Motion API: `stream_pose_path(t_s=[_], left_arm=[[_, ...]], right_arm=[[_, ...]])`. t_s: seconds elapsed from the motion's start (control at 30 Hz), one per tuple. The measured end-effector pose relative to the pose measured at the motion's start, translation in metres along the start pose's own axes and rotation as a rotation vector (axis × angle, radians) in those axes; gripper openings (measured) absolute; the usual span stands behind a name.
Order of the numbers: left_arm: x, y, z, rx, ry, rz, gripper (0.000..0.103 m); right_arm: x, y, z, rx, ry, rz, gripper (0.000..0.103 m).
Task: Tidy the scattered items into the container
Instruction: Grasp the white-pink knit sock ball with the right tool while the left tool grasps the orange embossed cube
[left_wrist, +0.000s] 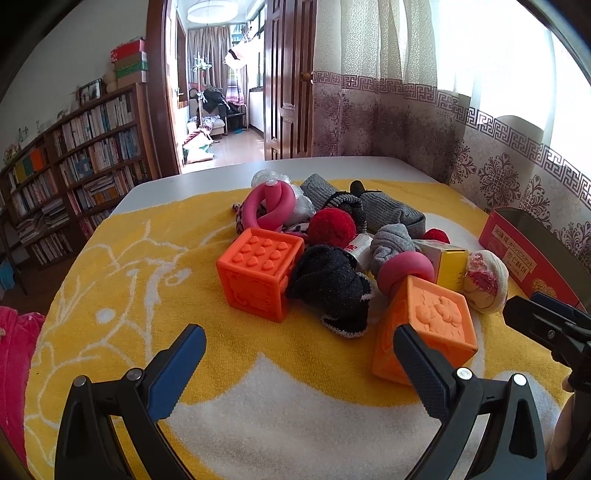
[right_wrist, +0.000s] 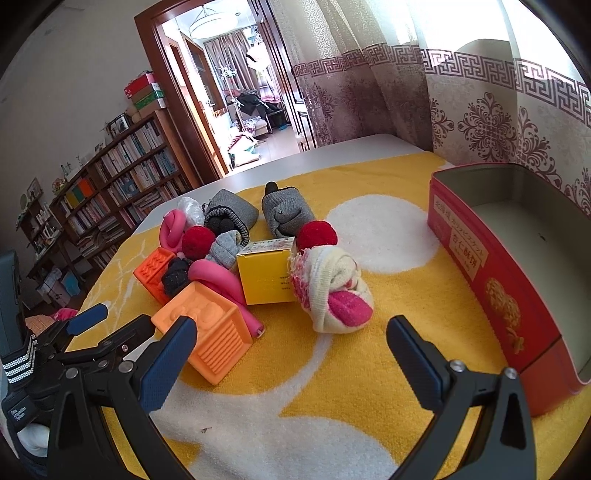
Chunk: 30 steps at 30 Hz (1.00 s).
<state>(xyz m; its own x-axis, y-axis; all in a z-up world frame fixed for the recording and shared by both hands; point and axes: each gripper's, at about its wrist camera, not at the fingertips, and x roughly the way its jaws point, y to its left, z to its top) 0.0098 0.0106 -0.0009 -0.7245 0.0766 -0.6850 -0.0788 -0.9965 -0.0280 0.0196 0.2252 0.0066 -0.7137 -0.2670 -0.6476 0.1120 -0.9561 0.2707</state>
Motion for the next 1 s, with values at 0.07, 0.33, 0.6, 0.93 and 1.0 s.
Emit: stream_pose_path(t_s=[0.07, 0.33, 0.6, 0.93, 1.0], left_arm=[[0.002, -0.001, -0.004, 0.019, 0.001, 0.021, 0.103], [0.023, 0.013, -0.011, -0.043, 0.109, -0.037, 0.103], [0.034, 0.015, -0.014, -0.061, 0.176, -0.052, 0.103], [0.046, 0.006, -0.016, -0.017, 0.244, 0.001, 0.103], [0.047, 0.005, -0.015, -0.017, 0.245, 0.001, 0.103]], right_arm=[[0.0, 0.0, 0.0, 0.001, -0.002, 0.004, 0.103], [-0.001, 0.002, 0.0, -0.014, -0.007, 0.018, 0.103], [0.005, 0.008, 0.016, -0.082, 0.01, 0.027, 0.103], [0.047, -0.005, 0.031, -0.053, 0.129, -0.026, 0.076], [0.051, -0.007, 0.031, -0.064, 0.133, -0.062, 0.075]])
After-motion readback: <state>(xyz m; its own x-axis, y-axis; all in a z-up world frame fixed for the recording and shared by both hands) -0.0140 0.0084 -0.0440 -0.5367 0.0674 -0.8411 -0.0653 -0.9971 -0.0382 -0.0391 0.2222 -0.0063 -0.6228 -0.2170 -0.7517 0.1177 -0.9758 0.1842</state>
